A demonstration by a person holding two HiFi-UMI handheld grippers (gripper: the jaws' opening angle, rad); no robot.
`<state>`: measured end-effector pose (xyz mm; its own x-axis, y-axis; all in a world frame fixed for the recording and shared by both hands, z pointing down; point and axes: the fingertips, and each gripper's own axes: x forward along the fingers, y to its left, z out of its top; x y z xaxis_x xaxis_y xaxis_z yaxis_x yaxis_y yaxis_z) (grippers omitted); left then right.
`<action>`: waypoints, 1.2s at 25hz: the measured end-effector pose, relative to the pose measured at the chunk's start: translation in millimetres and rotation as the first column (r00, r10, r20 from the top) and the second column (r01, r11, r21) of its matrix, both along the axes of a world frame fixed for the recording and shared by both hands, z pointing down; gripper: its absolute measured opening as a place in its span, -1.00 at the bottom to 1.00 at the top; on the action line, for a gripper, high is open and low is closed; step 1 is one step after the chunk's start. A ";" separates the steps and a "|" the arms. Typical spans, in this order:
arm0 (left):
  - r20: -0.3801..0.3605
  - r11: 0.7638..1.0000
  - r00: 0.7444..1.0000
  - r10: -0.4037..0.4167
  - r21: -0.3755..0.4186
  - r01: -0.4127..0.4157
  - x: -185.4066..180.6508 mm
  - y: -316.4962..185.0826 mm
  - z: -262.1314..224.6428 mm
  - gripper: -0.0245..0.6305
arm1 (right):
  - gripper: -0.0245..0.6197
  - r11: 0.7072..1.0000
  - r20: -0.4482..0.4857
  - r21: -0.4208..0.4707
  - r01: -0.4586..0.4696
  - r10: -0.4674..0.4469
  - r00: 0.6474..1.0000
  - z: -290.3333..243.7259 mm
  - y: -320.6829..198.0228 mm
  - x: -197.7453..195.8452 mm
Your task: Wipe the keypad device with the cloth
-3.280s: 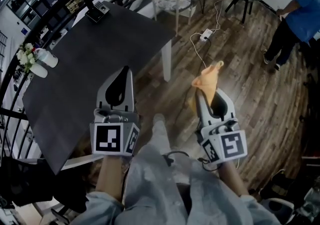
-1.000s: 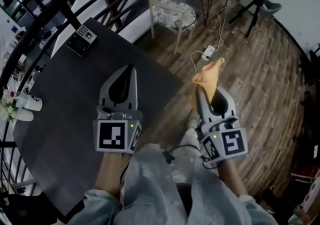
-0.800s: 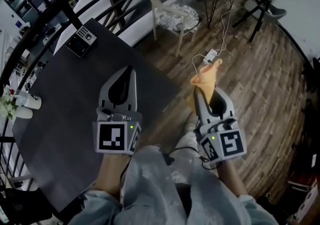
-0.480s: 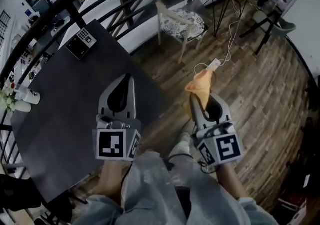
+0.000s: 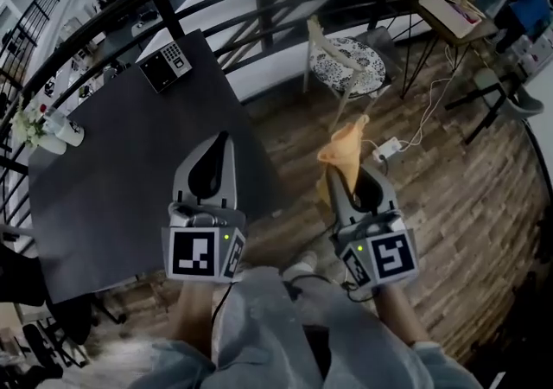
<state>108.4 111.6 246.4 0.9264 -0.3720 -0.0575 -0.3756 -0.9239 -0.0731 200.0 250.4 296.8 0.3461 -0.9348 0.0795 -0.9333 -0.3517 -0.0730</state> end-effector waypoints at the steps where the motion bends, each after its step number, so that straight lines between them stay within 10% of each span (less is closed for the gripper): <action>1: 0.000 1.000 1.000 -0.020 0.003 0.020 0.4 1.0 -0.8 -0.91 | -0.61 1.000 -0.002 0.003 0.022 -0.022 1.000 -0.6 -2.1 3.2; 30: 0.012 0.942 0.942 -0.336 0.009 0.335 -34.2 -110.0 6.2 -0.91 | -0.61 0.934 -0.010 -0.024 0.356 -0.356 0.934 10.7 -149.8 1.4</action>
